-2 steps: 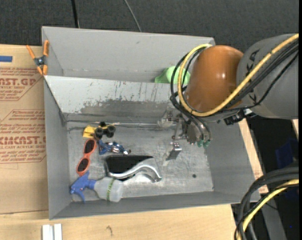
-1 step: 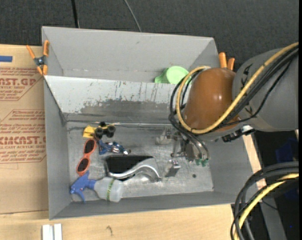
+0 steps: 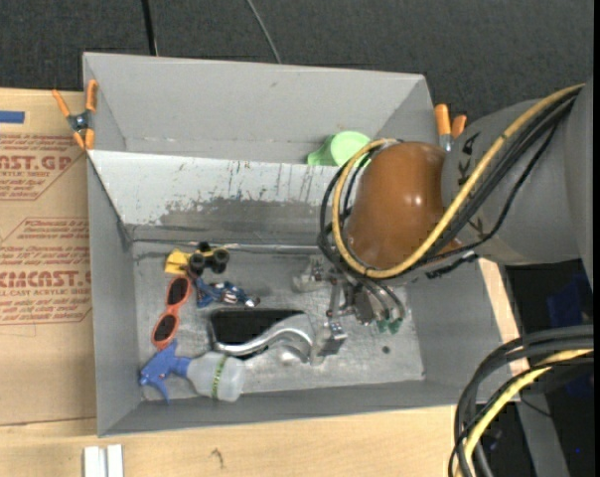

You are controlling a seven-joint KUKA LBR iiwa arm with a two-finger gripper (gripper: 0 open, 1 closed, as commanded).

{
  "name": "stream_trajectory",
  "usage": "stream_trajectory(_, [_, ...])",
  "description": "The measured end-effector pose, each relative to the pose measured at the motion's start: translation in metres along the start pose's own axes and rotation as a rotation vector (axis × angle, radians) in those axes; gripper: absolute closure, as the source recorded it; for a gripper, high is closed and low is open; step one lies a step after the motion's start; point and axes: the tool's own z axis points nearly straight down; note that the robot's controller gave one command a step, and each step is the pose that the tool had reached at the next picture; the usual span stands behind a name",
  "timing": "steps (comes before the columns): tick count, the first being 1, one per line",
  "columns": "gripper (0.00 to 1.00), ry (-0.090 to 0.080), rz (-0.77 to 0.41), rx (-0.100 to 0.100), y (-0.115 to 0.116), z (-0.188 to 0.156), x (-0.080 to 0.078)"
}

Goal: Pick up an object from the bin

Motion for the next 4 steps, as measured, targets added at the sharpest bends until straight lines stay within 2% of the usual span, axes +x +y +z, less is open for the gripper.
stream_trajectory(1, [0.0,0.0,-0.017,-0.004,0.015,0.038,-0.009])
stream_trajectory(2, [1.0,0.01,0.241,0.001,0.057,0.061,-0.03])
stream_trajectory(3, [1.0,0.01,0.241,0.0,0.057,0.061,-0.03])
stream_trajectory(4, [1.0,0.008,0.22,0.0,0.067,-0.049,-0.043])
